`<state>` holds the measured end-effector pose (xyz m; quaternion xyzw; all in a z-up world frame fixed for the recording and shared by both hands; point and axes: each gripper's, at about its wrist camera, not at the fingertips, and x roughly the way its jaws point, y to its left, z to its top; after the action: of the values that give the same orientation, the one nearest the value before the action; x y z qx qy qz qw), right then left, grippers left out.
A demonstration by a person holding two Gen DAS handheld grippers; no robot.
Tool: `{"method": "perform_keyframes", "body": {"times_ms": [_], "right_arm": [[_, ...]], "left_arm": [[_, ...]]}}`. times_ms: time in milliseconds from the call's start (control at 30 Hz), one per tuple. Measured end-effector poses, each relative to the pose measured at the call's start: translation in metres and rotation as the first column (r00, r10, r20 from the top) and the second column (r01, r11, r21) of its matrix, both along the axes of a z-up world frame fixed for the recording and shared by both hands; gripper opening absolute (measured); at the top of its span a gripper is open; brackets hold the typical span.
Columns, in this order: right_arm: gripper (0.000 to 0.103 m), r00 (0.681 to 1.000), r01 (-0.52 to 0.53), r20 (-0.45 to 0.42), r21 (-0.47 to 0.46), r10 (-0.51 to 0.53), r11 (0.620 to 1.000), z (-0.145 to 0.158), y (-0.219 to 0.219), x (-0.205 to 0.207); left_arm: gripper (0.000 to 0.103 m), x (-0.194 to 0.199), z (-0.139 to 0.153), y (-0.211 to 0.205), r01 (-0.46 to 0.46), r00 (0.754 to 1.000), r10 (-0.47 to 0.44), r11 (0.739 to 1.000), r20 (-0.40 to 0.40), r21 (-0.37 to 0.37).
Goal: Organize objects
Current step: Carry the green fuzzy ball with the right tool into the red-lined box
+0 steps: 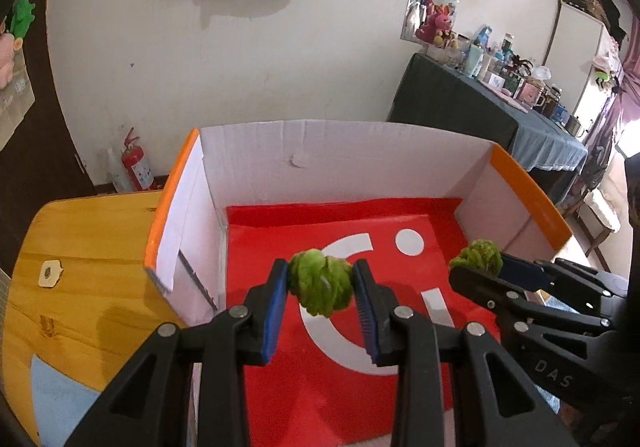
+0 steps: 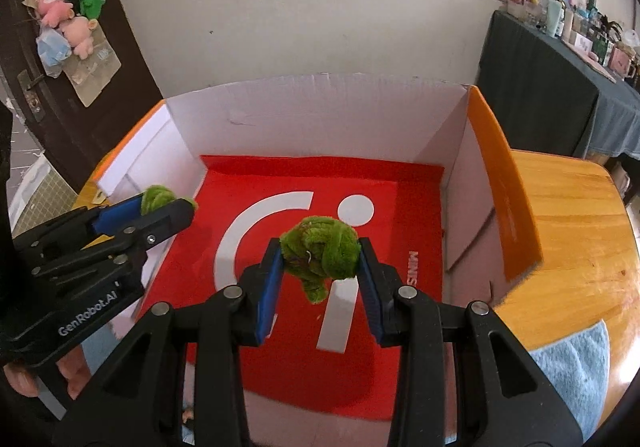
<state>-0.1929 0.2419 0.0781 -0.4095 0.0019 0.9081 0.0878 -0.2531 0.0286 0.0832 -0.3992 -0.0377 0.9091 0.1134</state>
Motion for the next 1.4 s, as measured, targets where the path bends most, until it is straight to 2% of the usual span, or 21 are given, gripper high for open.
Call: {"method": "perform_keyframes", "body": {"times_ms": [200, 533, 900, 1400], "right_arm": [[0.034, 0.999, 0.008, 0.031, -0.001, -0.007, 1.000, -0.006, 0.003, -0.019], [0.034, 0.991, 0.050, 0.126, -0.014, -0.048, 0.999, -0.019, 0.011, -0.040], [0.035, 0.981, 0.076, 0.184, -0.037, -0.068, 0.996, -0.027, 0.019, -0.045], [0.035, 0.963, 0.113, 0.251, -0.068, -0.093, 0.991, -0.036, 0.029, -0.048]], "left_arm": [[0.034, -0.015, -0.007, 0.002, 0.004, 1.000, -0.003, 1.000, 0.020, -0.018], [0.034, -0.035, -0.025, 0.003, 0.011, 0.994, -0.009, 1.000, 0.110, -0.024], [0.035, -0.040, -0.043, 0.006, 0.026, 0.984, -0.022, 0.999, 0.175, -0.022], [0.035, -0.040, -0.055, 0.000, 0.030, 0.975, -0.029, 1.000, 0.220, 0.000]]}}
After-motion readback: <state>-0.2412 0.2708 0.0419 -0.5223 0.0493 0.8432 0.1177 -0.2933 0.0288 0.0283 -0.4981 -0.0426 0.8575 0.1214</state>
